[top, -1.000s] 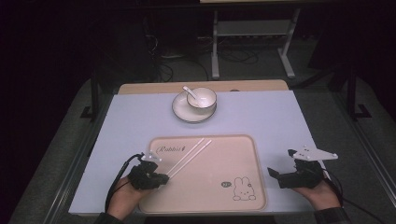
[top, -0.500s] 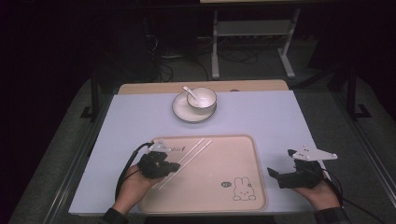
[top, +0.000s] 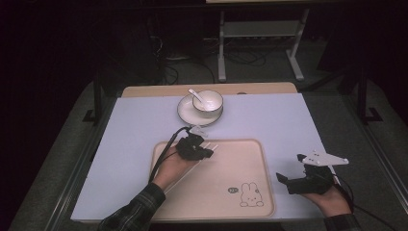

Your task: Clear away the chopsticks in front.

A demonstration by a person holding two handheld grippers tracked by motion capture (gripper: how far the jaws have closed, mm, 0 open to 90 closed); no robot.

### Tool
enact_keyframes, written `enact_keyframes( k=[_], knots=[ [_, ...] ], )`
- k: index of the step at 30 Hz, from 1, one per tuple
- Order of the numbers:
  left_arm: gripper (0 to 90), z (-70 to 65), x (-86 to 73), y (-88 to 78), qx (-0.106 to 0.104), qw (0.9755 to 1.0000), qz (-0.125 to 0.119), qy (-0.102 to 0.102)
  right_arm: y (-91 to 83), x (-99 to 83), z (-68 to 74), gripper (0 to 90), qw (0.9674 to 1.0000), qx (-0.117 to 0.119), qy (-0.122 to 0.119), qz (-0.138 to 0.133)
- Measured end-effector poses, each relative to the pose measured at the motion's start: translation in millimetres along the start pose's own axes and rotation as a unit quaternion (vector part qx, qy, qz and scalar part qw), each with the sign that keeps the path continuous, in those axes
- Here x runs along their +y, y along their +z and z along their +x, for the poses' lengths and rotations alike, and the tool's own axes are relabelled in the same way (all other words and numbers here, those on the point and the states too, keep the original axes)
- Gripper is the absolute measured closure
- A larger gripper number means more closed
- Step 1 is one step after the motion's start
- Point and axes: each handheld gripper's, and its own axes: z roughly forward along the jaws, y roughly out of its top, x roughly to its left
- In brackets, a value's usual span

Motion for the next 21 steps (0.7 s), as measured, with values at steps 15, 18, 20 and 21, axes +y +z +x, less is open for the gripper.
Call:
enact_keyframes(
  k=[15,18,20,21],
  knots=[
    [89.8,20.8,-12.8,-1.7,0.042,0.9987,0.022,-0.016,-1.2,-1.0,-2.2,0.0,1.0000,-0.001,0.003,-0.003],
    [89.8,26.8,-18.2,-7.9,0.043,0.9985,0.023,-0.027,-1.1,-0.9,-2.3,0.0,1.0000,-0.001,0.003,-0.003],
    [89.8,29.4,-22.1,-11.6,0.045,0.9983,0.022,-0.031,-1.3,-0.8,-2.1,0.0,1.0000,-0.001,0.003,-0.003],
    [89.8,30.3,-23.6,-13.2,0.047,0.9981,0.023,-0.032,-1.4,-0.8,-2.2,0.0,1.0000,-0.001,0.003,-0.003]
  ],
)
